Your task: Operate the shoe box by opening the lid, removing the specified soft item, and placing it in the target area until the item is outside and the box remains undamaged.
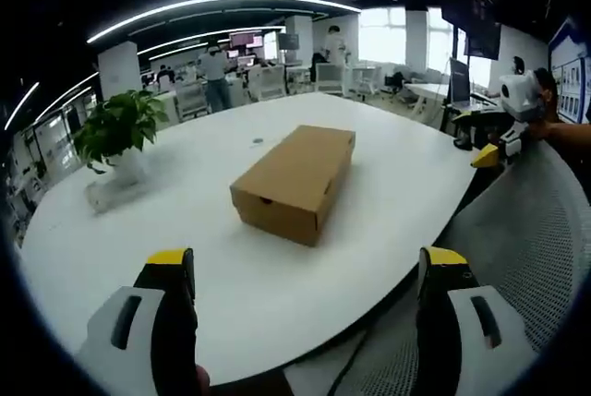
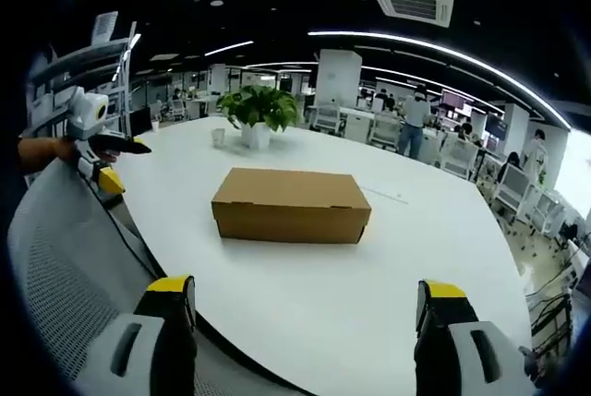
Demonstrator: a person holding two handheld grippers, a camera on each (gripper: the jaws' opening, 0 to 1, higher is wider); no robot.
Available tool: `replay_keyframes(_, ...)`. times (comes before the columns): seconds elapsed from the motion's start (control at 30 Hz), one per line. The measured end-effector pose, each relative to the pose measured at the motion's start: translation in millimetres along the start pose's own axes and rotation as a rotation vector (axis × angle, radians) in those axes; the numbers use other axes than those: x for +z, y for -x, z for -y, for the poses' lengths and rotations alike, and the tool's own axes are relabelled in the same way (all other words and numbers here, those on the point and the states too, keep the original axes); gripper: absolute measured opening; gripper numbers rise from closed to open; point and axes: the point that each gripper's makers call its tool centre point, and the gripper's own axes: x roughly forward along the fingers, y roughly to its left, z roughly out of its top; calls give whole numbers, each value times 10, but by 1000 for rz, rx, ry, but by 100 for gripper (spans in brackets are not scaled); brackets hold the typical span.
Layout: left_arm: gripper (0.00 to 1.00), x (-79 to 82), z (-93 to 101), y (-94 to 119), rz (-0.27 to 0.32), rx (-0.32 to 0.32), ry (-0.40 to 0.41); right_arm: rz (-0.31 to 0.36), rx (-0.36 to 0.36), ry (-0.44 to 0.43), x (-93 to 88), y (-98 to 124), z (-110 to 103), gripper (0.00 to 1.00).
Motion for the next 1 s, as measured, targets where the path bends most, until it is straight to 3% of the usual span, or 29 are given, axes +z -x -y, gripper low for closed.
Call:
replay_keyframes(0.8, 99, -25, -17, -3, -19, 8, -6, -25, 28, -8, -35, -23, -40, 100)
replay_keyframes(1.0, 99, 28, -56, 7, 5, 24, 10, -27, 35, -14, -27, -26, -44, 100)
